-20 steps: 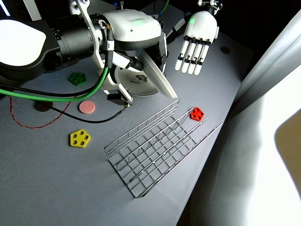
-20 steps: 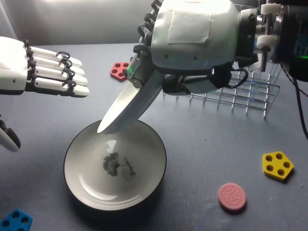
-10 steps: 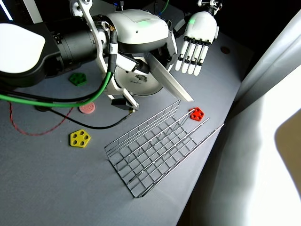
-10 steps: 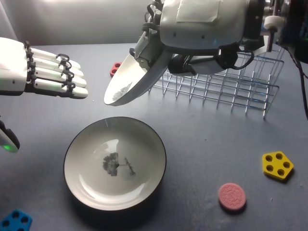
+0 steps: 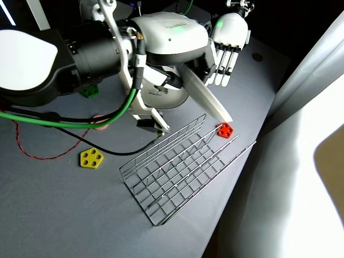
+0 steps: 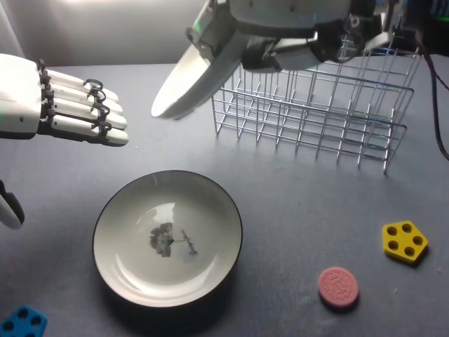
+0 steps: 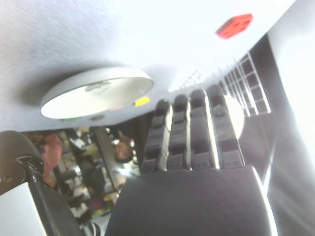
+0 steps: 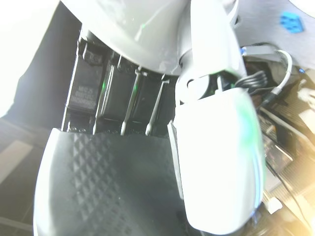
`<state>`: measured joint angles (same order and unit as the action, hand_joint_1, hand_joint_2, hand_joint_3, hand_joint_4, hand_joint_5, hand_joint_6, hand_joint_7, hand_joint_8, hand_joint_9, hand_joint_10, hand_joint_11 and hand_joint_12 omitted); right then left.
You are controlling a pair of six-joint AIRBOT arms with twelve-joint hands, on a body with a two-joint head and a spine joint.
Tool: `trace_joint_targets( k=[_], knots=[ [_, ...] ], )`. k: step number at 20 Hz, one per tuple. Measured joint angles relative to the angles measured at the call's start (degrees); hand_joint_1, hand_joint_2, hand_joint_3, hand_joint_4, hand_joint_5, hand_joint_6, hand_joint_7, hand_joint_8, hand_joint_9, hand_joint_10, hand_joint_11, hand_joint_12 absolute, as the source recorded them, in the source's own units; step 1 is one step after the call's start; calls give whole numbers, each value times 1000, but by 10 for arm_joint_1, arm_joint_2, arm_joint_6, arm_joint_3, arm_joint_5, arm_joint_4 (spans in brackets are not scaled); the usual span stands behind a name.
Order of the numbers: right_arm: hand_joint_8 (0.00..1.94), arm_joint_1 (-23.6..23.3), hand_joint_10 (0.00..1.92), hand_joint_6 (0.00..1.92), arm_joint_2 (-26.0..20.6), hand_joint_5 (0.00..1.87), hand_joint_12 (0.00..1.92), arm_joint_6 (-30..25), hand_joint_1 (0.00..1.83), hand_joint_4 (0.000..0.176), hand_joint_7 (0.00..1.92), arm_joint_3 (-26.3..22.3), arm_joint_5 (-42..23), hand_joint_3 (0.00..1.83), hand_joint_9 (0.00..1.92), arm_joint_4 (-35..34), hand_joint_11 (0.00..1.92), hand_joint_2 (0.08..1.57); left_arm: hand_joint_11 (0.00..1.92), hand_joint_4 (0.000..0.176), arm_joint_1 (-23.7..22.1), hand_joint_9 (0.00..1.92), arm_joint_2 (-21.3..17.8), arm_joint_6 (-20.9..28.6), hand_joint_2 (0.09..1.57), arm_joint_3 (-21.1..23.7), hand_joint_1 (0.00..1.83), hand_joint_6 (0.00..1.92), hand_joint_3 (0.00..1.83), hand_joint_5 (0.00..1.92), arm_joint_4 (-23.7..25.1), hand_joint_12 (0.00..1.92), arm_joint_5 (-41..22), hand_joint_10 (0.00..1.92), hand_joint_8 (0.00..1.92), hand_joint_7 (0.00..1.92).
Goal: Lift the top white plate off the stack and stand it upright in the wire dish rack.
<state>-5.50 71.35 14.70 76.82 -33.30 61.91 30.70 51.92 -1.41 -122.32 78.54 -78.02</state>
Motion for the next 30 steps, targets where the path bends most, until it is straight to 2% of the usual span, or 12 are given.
trace_joint_targets(
  k=[1, 5, 9, 11, 14, 15, 19, 21, 25, 28, 30],
  knots=[
    [143, -1, 441, 728, 3, 1092, 1324, 0, 1504, 0, 1317, 5, -8, 0, 1284, 2, 996, 1008, 101, 0, 0, 82, 1, 0, 785, 0, 270, 0, 3, 43, 1, 24, 0, 4, 0, 70],
    [82, -4, 402, 790, 13, 1057, 1297, -4, 1504, 0, 1346, 26, -12, 0, 1294, 18, 1014, 1009, 129, 0, 0, 108, 1, 0, 760, 0, 313, 7, 0, 62, 1, 33, 0, 6, 6, 98],
    [67, -12, 489, 844, 19, 1030, 1310, -5, 1502, 0, 1347, 49, -12, 0, 1244, 15, 1001, 1018, 141, 0, 0, 100, 3, 0, 774, 0, 311, 5, 2, 69, 0, 36, 2, 0, 0, 80],
    [230, -18, 445, 808, 22, 1043, 1326, -6, 1503, 0, 1282, 59, -12, 2, 1269, 18, 993, 1016, 142, 0, 0, 110, 6, 0, 769, 0, 291, 11, 0, 89, 1, 36, 2, 4, 6, 96],
    [202, -31, 445, 816, 27, 1037, 1320, -7, 1503, 0, 1294, 71, -17, 0, 1272, 18, 999, 1016, 136, 0, 0, 100, 7, 0, 776, 0, 296, 4, 2, 75, 1, 32, 3, 5, 4, 80],
    [264, -34, 425, 845, 30, 1017, 1346, -7, 1503, 0, 1264, 76, -21, 1, 1285, 19, 976, 1020, 152, 0, 0, 105, 7, 0, 777, 0, 278, 7, 2, 86, 1, 38, 3, 6, 8, 93],
    [301, -47, 417, 825, 39, 1016, 1334, -9, 1503, 0, 1249, 92, -27, 0, 1295, 35, 990, 1018, 176, 0, 0, 136, 7, 0, 778, 0, 287, 9, 1, 101, 1, 46, 3, 16, 11, 113],
    [343, -54, 454, 834, 40, 1010, 1330, -9, 1502, 0, 1224, 103, -29, 0, 1276, 35, 997, 1021, 115, 0, -1, 81, 7, 0, 796, 0, 282, 0, 7, 60, 2, 18, 3, 0, 0, 65],
    [320, -69, 522, 828, 40, 1022, 1337, -11, 1501, 0, 1231, 127, -24, 0, 1240, 37, 993, 1023, 140, 0, -3, 106, 7, 0, 786, 0, 283, 7, 0, 80, 2, 28, 3, 8, 8, 88],
    [337, -79, 483, 833, 49, 1006, 1346, -29, 1502, 0, 1227, 144, -21, 0, 1265, 43, 986, 1024, 135, 0, -4, 92, 7, 0, 796, 0, 272, 4, 4, 66, -3, 24, 3, 4, 4, 71],
    [261, -87, 485, 819, 53, 1019, 1334, -42, 1502, 0, 1267, 155, -16, 0, 1262, 41, 994, 1019, 141, 0, -4, 103, 7, 0, 786, 0, 256, 4, 0, 69, -1, 26, 3, 6, 7, 82]
  ],
)
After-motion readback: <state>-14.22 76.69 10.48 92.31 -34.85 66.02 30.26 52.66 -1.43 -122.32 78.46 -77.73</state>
